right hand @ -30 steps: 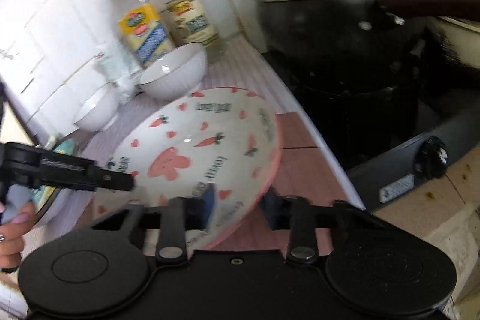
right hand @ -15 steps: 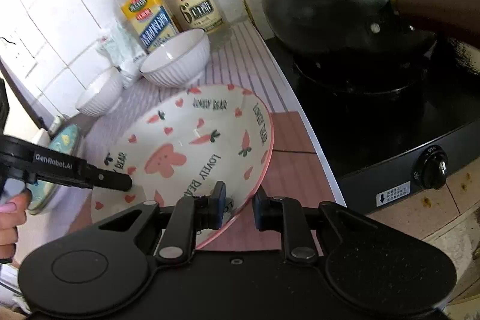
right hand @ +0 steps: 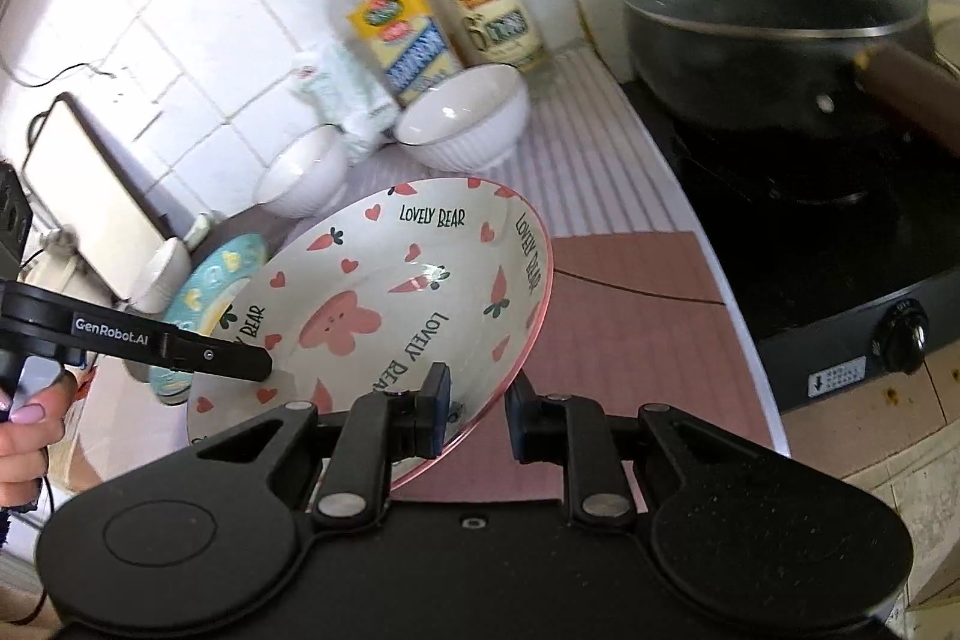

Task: Organize plates and bowls
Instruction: 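Grasp the pink bunny plate rim with the right tool and lift, then carry the pink bunny plate onto the blue egg plate and lower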

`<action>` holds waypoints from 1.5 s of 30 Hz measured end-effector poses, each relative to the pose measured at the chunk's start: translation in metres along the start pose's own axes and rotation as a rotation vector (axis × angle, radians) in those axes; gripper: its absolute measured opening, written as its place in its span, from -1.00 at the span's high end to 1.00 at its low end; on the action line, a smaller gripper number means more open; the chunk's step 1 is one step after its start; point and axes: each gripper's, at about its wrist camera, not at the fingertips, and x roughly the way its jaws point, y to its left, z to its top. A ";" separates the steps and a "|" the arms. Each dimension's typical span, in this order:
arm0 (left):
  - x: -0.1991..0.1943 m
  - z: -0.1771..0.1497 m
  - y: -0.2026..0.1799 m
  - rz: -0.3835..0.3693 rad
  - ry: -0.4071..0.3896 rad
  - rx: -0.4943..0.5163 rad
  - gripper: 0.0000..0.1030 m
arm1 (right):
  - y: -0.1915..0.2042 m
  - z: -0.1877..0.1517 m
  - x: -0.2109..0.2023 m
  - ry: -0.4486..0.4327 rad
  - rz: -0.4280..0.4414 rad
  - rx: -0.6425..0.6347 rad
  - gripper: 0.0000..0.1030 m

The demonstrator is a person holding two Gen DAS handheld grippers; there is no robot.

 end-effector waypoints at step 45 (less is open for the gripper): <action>-0.107 0.003 0.206 0.121 -0.040 -0.337 0.54 | 0.211 0.075 0.108 0.184 0.182 -0.240 0.53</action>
